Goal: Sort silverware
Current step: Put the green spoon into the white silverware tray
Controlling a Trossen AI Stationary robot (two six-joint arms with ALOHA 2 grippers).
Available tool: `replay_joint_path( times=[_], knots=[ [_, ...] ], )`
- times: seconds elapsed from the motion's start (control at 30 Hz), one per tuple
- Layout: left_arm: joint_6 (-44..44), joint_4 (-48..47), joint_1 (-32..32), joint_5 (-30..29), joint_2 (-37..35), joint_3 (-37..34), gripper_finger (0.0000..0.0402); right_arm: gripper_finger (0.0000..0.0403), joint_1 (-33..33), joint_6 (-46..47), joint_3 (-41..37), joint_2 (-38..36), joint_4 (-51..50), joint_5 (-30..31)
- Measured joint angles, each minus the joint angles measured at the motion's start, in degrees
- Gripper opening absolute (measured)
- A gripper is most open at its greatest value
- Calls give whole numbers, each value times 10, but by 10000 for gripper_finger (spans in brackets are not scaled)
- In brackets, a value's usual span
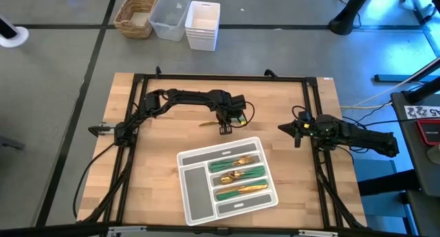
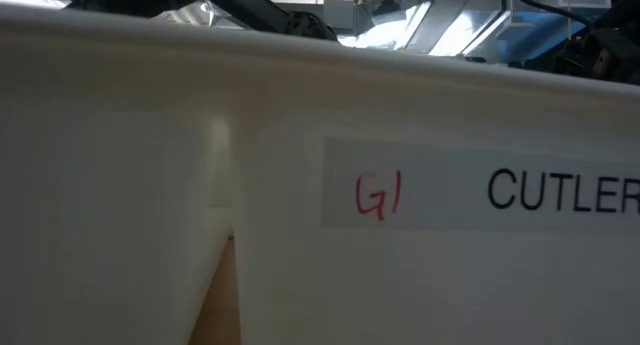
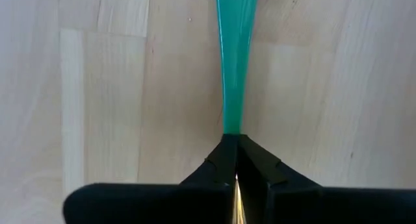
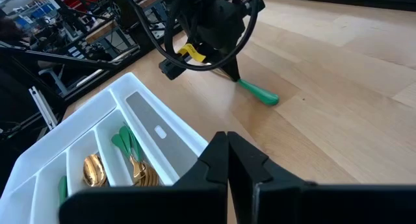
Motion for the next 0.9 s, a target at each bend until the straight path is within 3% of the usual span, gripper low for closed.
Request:
replay_joint_path(
  times=[0.63, 0.9],
  knots=[
    [36, 5, 0, -2, 1, 1, 10, 1, 0, 0, 0, 0, 0, 0],
    [52, 5, 0, -8, 4, 2, 57, 1, 0, 0, 0, 0, 0, 0]
  ],
)
